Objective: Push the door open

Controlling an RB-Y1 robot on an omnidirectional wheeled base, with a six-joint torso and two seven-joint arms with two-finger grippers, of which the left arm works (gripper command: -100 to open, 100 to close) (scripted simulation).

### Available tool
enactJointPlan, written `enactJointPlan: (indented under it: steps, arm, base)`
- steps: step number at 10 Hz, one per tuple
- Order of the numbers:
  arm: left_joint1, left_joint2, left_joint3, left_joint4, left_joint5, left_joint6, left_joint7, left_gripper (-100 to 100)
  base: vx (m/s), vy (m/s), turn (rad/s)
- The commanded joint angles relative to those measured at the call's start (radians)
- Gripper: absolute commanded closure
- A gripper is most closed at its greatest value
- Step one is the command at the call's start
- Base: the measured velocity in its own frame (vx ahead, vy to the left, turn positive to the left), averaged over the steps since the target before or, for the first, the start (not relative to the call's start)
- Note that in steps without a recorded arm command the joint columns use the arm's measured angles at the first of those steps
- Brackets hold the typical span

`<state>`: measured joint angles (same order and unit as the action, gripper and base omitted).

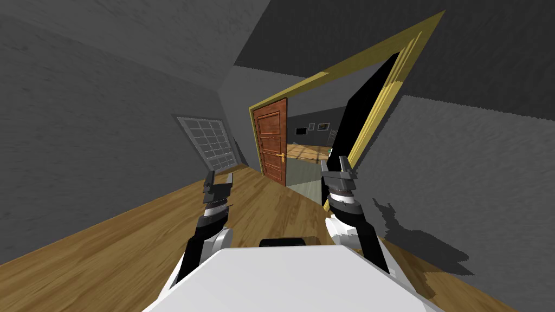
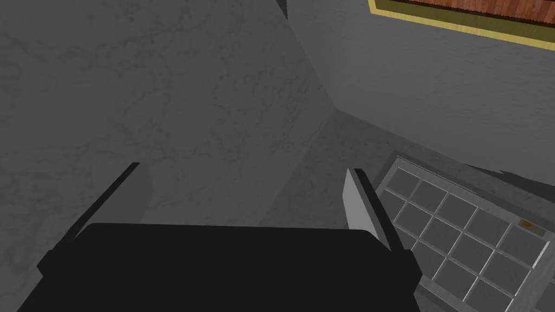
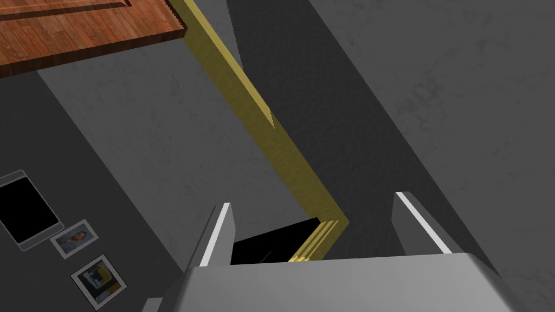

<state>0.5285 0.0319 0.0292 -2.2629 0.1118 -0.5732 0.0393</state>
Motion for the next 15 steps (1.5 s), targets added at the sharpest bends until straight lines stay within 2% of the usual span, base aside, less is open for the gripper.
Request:
enactJointPlan:
  steps: [1, 5, 6, 11, 15]
  arm:
    - [-0.019, 0.005, -0.003, 0.029, -0.001, 0.002, 0.001, -100]
    - [-0.074, 0.018, -0.012, 0.116, -0.005, 0.007, 0.003, -100]
    - [-0.098, 0.023, -0.016, 0.153, -0.006, 0.01, 0.005, -100]
    - [-0.169, 0.035, -0.027, 0.265, -0.01, 0.017, 0.008, -100]
    - [-0.238, 0.043, -0.038, 0.372, -0.015, 0.023, 0.011, -100]
  base:
    - [0.13, 0.007, -0.031]
    - [0.07, 0.021, -0.052]
    - [0.105, 0.034, -0.066]
    - [0.09, 0.031, -0.055]
    - [0.088, 0.028, -0.057]
